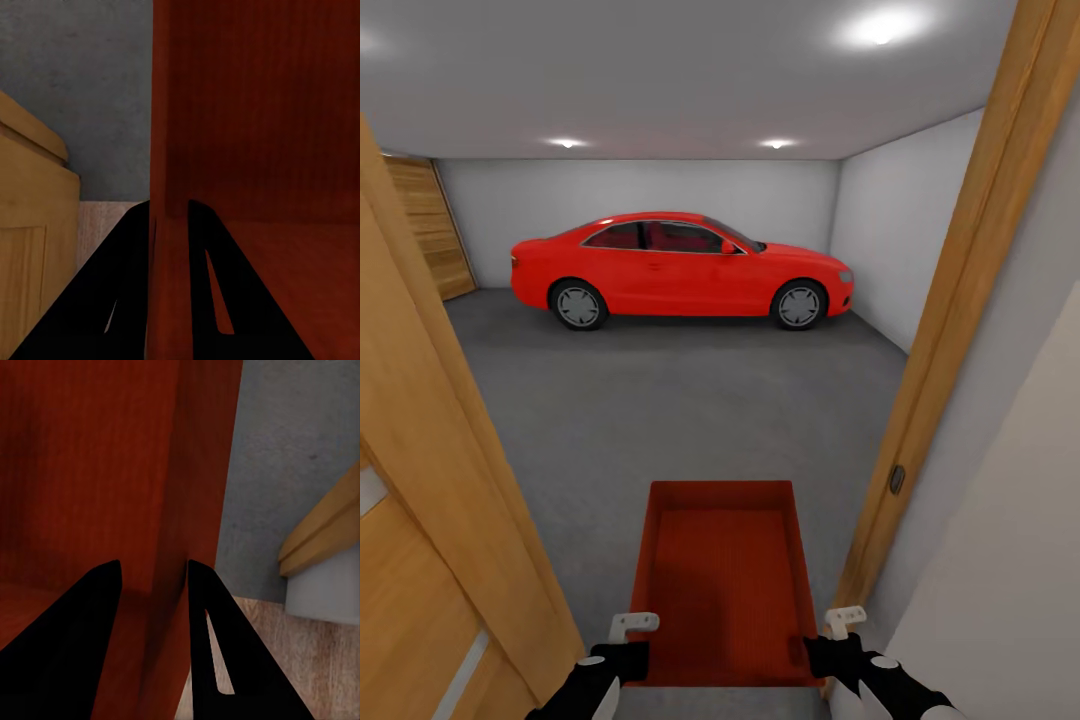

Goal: Move the two storage containers from the living room to the garage. In the garage, place one container on the floor and stack the other container on top of it (either order is fine).

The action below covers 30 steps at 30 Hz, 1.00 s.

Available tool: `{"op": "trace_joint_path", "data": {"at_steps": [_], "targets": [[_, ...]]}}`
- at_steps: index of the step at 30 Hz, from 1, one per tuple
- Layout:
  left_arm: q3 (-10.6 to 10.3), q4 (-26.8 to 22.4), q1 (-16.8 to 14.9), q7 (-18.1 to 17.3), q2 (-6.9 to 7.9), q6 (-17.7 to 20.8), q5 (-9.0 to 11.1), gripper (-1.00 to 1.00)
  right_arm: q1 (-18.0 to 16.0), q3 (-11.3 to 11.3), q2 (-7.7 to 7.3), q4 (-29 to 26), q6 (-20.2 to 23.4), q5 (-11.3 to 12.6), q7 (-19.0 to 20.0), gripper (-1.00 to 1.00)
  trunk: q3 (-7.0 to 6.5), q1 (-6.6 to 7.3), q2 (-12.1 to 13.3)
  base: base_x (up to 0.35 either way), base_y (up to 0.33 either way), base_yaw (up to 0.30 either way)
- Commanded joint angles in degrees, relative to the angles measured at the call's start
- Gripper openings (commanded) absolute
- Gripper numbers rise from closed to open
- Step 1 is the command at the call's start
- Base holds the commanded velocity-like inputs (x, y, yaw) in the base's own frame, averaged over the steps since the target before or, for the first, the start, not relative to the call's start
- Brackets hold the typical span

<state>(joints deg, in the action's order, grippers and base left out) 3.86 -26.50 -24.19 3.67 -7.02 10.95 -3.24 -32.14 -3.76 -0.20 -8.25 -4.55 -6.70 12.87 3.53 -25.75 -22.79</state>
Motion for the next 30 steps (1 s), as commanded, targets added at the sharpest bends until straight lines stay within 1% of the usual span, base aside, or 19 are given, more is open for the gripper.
{"op": "trace_joint_path", "data": {"at_steps": [1,10,30], "targets": [[2.4,-0.8,-0.1,-0.1,2.54,0.4,0.2,-1.00,0.0,-0.3,-1.12,0.2,-0.3,-0.6,3.0,-1.00,0.13,-0.03,-0.1,0.000,0.000,0.000],[2.4,-0.8,-0.1,-0.1,2.54,0.3,0.2,-1.00,0.0,-0.3,-1.12,0.2,-0.3,-0.6,3.0,-1.00,0.13,-0.03,-0.1,0.000,0.000,0.056],[2.4,-0.8,-0.1,-0.1,2.54,0.3,0.2,-1.00,0.0,-0.3,-1.12,0.2,-0.3,-0.6,3.0,-1.00,0.13,-0.03,-0.1,0.000,0.000,0.002]]}}
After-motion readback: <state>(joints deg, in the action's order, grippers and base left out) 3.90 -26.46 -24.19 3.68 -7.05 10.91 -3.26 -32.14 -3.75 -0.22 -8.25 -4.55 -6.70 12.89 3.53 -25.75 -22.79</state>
